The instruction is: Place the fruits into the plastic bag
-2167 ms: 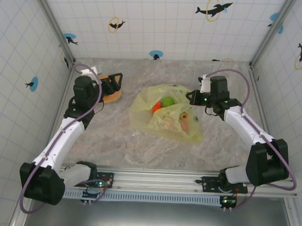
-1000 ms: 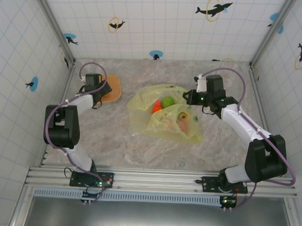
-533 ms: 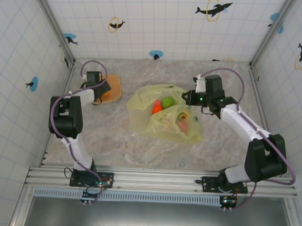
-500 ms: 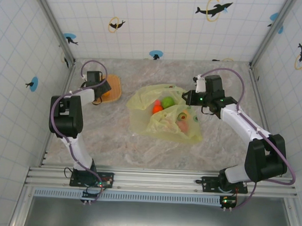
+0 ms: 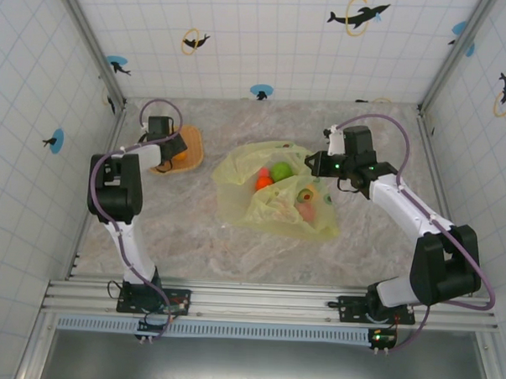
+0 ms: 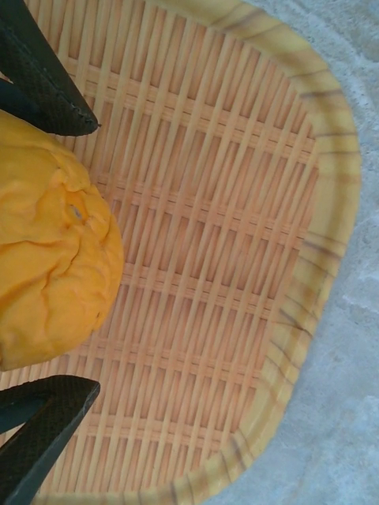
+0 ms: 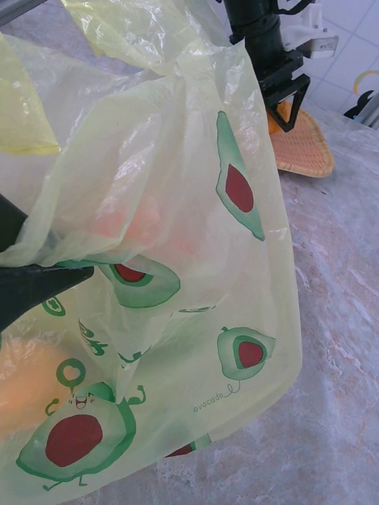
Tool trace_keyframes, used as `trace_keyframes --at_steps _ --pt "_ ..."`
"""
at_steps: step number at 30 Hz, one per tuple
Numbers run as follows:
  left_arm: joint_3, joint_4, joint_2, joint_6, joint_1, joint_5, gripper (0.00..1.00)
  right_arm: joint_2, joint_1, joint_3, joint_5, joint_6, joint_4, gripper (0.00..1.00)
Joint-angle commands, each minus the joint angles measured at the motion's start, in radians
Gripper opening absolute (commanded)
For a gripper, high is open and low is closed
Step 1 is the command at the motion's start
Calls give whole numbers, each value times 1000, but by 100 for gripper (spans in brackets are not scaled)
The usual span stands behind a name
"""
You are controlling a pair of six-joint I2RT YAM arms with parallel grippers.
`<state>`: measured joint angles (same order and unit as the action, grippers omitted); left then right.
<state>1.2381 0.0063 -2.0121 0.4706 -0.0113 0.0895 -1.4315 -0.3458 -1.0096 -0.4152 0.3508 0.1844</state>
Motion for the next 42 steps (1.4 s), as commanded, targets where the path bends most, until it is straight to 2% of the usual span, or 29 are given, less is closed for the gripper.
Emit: trace_keyframes --at_steps 1,7,14,21,26,29,34,39,42 --pt "33 -20 -26 -22 10 -1 78 -3 -4 -27 6 -4 2 0" --pt "38 -20 -24 -26 9 1 67 -3 -4 -27 7 -3 5 0" --pt "12 -13 64 -21 7 -2 60 -3 -5 -27 7 -3 4 0" --pt "-96 34 288 15 -7 -23 58 -4 -8 -29 8 0 -4 0" --pt "-156 55 486 41 -61 -28 56 -11 -13 -31 6 2 -11 0" --pt "-172 48 594 31 -152 -6 56 -15 -14 -33 4 3 -15 0" --pt "-219 72 745 6 -380 17 56 -25 -15 -42 0 3 -18 0" --pt "-253 96 798 -69 -661 63 56 -29 -15 -49 0 1 -17 0" --pt "-295 100 776 -114 -786 52 56 -30 -15 -49 -1 -2 -17 0"
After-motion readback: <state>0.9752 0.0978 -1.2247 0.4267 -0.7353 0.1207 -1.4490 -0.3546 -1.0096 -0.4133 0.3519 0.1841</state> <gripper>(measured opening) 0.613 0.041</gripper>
